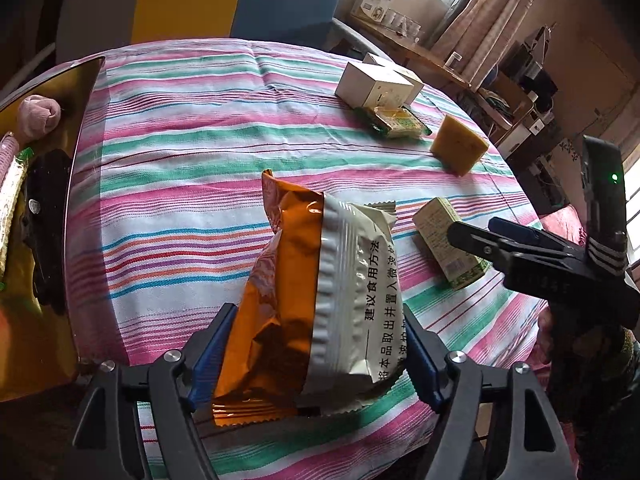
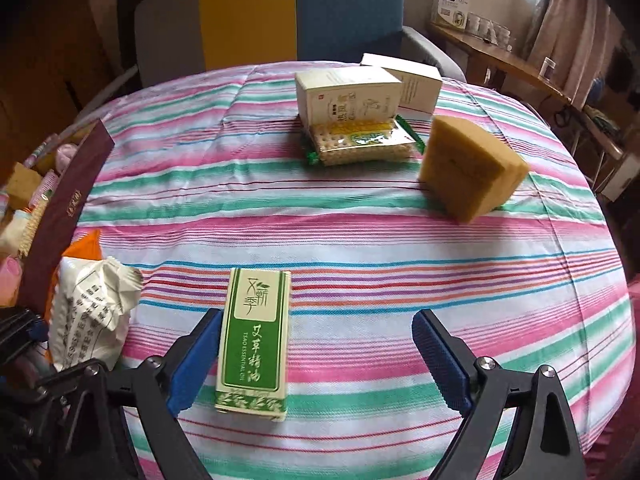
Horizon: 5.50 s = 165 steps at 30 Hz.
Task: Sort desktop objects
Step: 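Close left tool on snack bag while right tool lowers around green oil box, then close right tool on green oil box and lift it, then carry snack bag and green oil box into gold tray and open both tools, then move both tools back from the tray toward the table, then move left tool toward white box while right tool approaches WEIDAN cracker pack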
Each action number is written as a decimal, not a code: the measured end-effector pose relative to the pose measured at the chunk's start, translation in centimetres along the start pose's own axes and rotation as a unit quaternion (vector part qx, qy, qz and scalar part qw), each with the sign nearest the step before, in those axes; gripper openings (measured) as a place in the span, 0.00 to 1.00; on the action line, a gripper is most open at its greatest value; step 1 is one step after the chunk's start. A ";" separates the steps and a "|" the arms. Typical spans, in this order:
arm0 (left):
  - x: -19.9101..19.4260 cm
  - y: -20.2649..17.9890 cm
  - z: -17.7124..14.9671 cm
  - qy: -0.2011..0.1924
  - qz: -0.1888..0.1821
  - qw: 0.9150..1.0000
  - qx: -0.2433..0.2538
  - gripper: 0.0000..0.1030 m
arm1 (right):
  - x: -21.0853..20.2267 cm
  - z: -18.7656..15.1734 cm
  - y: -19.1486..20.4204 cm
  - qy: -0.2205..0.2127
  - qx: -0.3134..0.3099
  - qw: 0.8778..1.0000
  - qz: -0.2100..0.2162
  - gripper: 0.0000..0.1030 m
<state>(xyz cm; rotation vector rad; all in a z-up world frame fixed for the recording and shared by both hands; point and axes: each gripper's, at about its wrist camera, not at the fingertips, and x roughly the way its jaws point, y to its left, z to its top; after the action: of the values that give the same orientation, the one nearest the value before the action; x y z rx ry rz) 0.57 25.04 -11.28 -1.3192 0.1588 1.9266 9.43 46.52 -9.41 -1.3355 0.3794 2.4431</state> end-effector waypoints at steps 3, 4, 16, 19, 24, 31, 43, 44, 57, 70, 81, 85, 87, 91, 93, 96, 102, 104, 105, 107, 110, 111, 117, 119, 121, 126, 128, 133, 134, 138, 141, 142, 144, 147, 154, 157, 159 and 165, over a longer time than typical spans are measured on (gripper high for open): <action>-0.1 -0.2 0.0 -0.002 0.003 1.000 0.004 0.76 | -1.2 -1.0 -1.5 -0.018 0.034 0.999 0.028 0.91; -0.1 -0.3 0.0 -0.002 0.005 1.000 0.007 0.76 | -1.4 -1.3 -1.8 -0.021 0.043 0.998 0.035 0.88; -0.5 -1.1 0.4 -0.006 0.018 0.999 0.038 0.76 | 0.2 -1.5 2.0 -0.009 -0.005 0.998 0.064 0.54; -0.9 -1.3 1.2 -0.014 0.019 0.998 0.052 0.76 | 0.5 -1.7 2.1 -0.011 -0.014 0.998 0.061 0.45; 0.0 -1.4 2.0 0.006 0.017 0.997 0.070 0.76 | 0.9 -1.9 2.1 -0.013 -0.024 0.998 0.054 0.44; 1.7 -0.9 2.3 0.019 0.009 0.998 0.057 0.73 | 1.2 -1.9 1.9 -0.014 -0.016 0.997 0.076 0.52; 1.0 -0.6 1.5 0.003 0.010 1.000 0.029 0.68 | 1.1 -2.5 3.0 -0.038 -0.011 0.996 0.084 0.75; 1.0 -0.6 1.4 0.001 0.012 0.999 0.031 0.68 | 1.0 -2.5 2.9 -0.039 -0.011 0.996 0.077 0.66; -2.3 -0.6 0.9 -0.035 -0.002 0.999 0.024 0.67 | -1.2 -2.7 3.8 -0.047 -0.026 0.997 0.049 0.32; -10.5 7.0 1.4 -0.128 0.041 0.989 -0.060 0.67 | -3.4 2.5 13.9 -0.079 -0.105 0.982 0.135 0.32; -14.2 18.3 1.3 -0.154 0.131 0.969 -0.145 0.67 | -0.6 6.5 26.4 -0.062 -0.172 0.965 0.188 0.32; -14.2 20.1 1.6 -0.155 0.153 0.965 -0.149 0.67 | 0.9 7.8 29.0 -0.052 -0.180 0.965 0.185 0.32; -14.1 20.6 1.7 -0.155 0.163 0.963 -0.149 0.67 | 1.6 8.4 29.9 -0.048 -0.181 0.965 0.182 0.32; -13.7 21.0 2.1 -0.149 0.183 0.961 -0.147 0.67 | 2.7 9.3 31.2 -0.043 -0.181 0.967 0.175 0.32; -13.7 21.2 2.1 -0.150 0.190 0.959 -0.147 0.67 | 3.1 9.7 31.6 -0.038 -0.180 0.967 0.173 0.32; -14.0 21.3 2.1 -0.158 0.203 0.956 -0.144 0.67 | 3.6 10.0 32.2 -0.035 -0.181 0.968 0.172 0.33; -14.9 20.8 2.2 -0.176 0.227 0.948 -0.136 0.74 | 3.5 9.8 32.3 -0.037 -0.180 0.968 0.173 0.49; -15.2 20.6 2.1 -0.179 0.230 0.947 -0.136 0.78 | 3.2 9.5 32.0 -0.040 -0.176 0.968 0.175 0.55; -15.3 20.5 2.0 -0.181 0.230 0.947 -0.136 0.79 | 2.9 9.4 31.8 -0.043 -0.174 0.968 0.176 0.56; -15.7 20.0 2.0 -0.185 0.230 0.946 -0.135 0.79 | 2.4 9.2 31.4 -0.050 -0.169 0.968 0.178 0.59; -16.2 18.9 1.7 -0.194 0.227 0.945 -0.132 0.79 | 1.3 8.8 30.1 -0.059 -0.153 0.969 0.183 0.64; -16.3 18.4 1.6 -0.197 0.223 0.946 -0.129 0.79 | 0.9 8.6 29.5 -0.063 -0.147 0.970 0.184 0.64; -15.7 13.9 1.2 -0.200 0.179 0.960 -0.084 0.79 | -0.4 6.9 22.8 -0.075 -0.074 0.979 0.176 0.74; -14.9 11.5 1.1 -0.193 0.154 0.967 -0.055 0.79 | -0.5 6.3 19.7 -0.074 -0.045 0.983 0.165 0.75; -13.5 9.0 1.1 -0.178 0.123 0.976 -0.020 0.79 | -0.3 5.6 16.4 -0.071 -0.014 0.986 0.149 0.76; -9.3 2.7 0.9 -0.130 0.058 0.988 0.062 0.79 | 0.3 4.1 7.9 -0.068 0.064 0.990 0.108 0.76; -7.4 0.7 0.8 -0.106 0.039 0.990 0.085 0.79 | 0.5 3.8 5.1 -0.069 0.087 0.989 0.094 0.76; -3.9 -3.1 0.0 -0.062 0.024 0.989 0.131 0.79 | 0.7 5.6 -0.3 -0.081 0.119 0.987 0.069 0.77; -3.4 -3.8 -0.3 -0.059 0.024 0.988 0.140 0.79 | 0.7 6.5 -0.9 -0.087 0.119 0.987 0.064 0.78; -2.6 -4.3 -0.2 -0.052 0.024 0.987 0.152 0.79 | 1.3 11.5 -2.3 -0.106 0.112 0.987 0.048 0.83; -2.0 -3.7 0.1 -0.046 0.020 0.989 0.141 0.79 | 2.8 15.7 -3.5 -0.108 0.124 0.986 0.034 0.87; -1.8 -3.4 0.2 -0.043 0.019 0.989 0.137 0.79 | 3.8 17.0 -3.9 -0.102 0.132 0.986 0.026 0.87; -1.6 -3.0 0.4 -0.039 0.014 0.991 0.128 0.79 | 6.0 19.2 -4.6 -0.079 0.146 0.986 0.011 0.88; -1.2 -2.6 0.5 -0.033 0.007 0.993 0.117 0.79 | 9.2 21.3 -5.5 -0.044 0.170 0.984 -0.009 0.88; -0.2 -1.6 0.5 -0.017 -0.002 0.995 0.099 0.79 | 13.7 21.4 -5.9 0.006 0.187 0.982 -0.019 0.90; -0.3 -1.1 0.6 -0.018 -0.002 0.996 0.085 0.79 | 14.4 20.5 -4.3 0.030 0.141 0.989 -0.013 0.93; -0.5 -1.0 0.5 -0.020 -0.003 0.997 0.079 0.79 | 14.3 19.5 -2.7 0.040 0.099 0.994 -0.015 0.95; -1.6 -1.4 0.0 -0.030 -0.003 0.997 0.077 0.79 | 12.1 15.2 3.0 0.055 -0.013 0.998 0.026 0.95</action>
<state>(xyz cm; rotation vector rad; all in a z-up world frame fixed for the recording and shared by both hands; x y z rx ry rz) 1.71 25.13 -9.50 -1.1585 0.2679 1.9061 -9.52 51.58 -11.48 -1.4929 0.4163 2.4298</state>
